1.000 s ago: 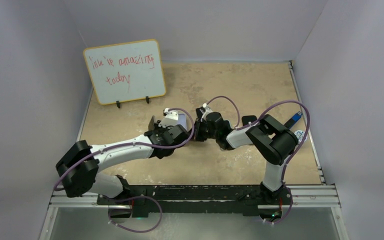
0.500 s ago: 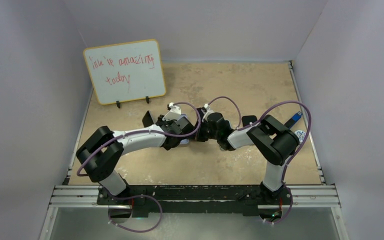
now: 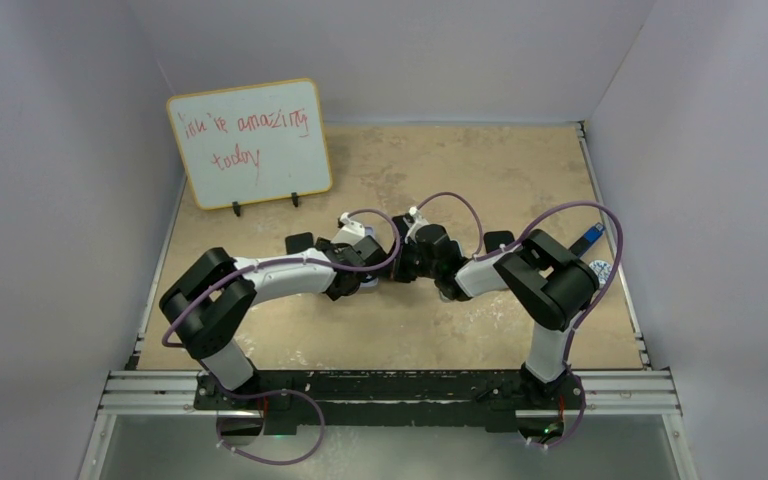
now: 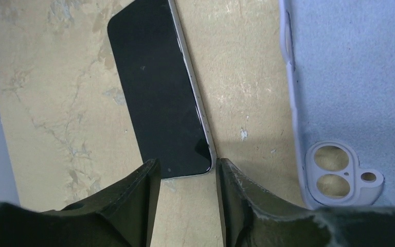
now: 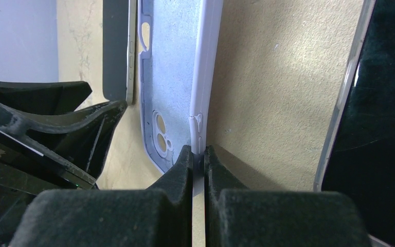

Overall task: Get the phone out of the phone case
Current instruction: Place the phone at the center of the board, then place the phone case at the center of the board.

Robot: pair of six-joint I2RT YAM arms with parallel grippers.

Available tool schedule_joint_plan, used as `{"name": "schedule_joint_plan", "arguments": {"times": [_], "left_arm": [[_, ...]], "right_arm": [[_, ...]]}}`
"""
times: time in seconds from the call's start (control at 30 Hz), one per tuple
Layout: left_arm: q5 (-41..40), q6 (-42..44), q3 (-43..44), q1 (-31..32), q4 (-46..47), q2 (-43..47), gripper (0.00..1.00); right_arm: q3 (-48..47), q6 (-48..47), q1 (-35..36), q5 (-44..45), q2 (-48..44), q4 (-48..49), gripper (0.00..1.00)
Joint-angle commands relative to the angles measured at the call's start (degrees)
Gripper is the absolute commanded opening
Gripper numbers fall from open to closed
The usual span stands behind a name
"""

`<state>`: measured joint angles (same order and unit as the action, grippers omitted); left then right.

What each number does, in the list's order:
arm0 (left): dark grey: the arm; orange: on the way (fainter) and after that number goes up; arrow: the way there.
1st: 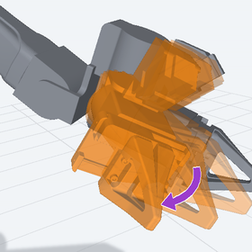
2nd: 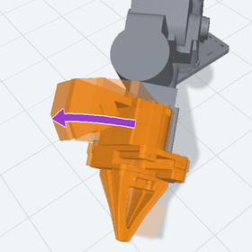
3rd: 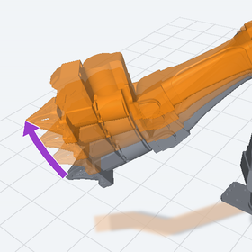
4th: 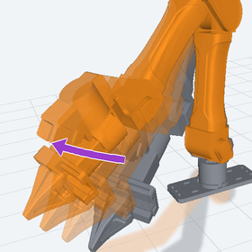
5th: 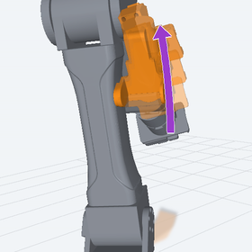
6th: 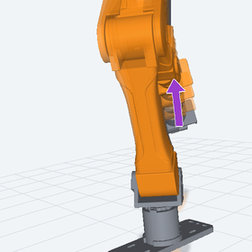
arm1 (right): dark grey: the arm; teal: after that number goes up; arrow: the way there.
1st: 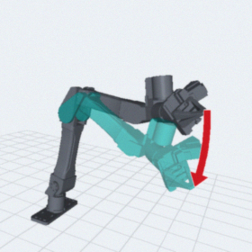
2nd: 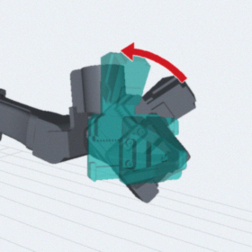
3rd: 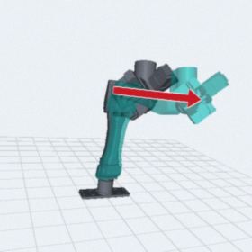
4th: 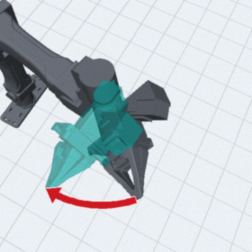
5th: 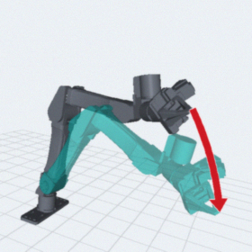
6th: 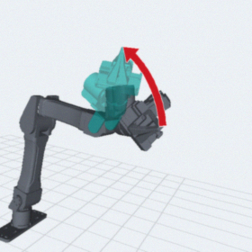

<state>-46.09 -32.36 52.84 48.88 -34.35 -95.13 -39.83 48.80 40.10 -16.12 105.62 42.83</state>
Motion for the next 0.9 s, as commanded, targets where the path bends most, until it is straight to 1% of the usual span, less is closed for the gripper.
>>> {"name": "schedule_joint_plan", "arguments": {"times": [0.0,0.1,0.17,0.23,0.33,0.5,0.6,0.67,0.73,0.87], "left_arm": [[1.71,-2.16,-0.28,-0.18,-1.42,0.09,0.47],[2.05,-2.57,-0.52,-0.56,-1.64,0.24,0.53],[2.05,-2.56,-0.88,-1.39,-1.11,1.13,0.62],[2.86,-1.62,-1.91,-2.76,1.24,2.91,0.68],[5.34,-0.25,-3.99,-5.23,5.41,5.88,0.74],[9.2,0.62,-6.7,-6.29,10.94,12.69,0.79],[10.98,0.48,-8.7,-6.34,12.58,19.0,0.79],[11.65,-0.18,-10.05,-6.32,13.18,24.99,0.8],[11.98,-0.75,-12.1,-6.34,14.78,30.47,0.8],[10.96,-0.63,-17.51,-6.3,19.65,39.14,0.82]], "right_arm": [[0.06,-0.56,-0.19,-0.82,-2.32,2.05,0.0],[-0.21,-1.4,-0.14,-0.42,-2.6,1.24,0.0],[-0.75,-2.15,-0.19,-0.29,-2.7,0.19,0.0],[-1.58,-3.18,-0.28,-0.23,-2.91,-1.46,0.0],[-3.27,-5.21,-0.44,0.38,-3.42,-4.8,0.0],[-8.3,-9.18,-1.77,0.97,-3.2,-13.54,0.0],[-12.01,-11.63,-3.01,1.43,-2.87,-18.6,0.0],[-14.59,-13.28,-4.26,1.24,-2.35,-21.91,0.0],[-17.49,-14.61,-6.26,0.75,-2.03,-24.79,0.0],[-19.27,-14.34,-12.95,-2.13,-2.78,-26.48,0.0]]}}
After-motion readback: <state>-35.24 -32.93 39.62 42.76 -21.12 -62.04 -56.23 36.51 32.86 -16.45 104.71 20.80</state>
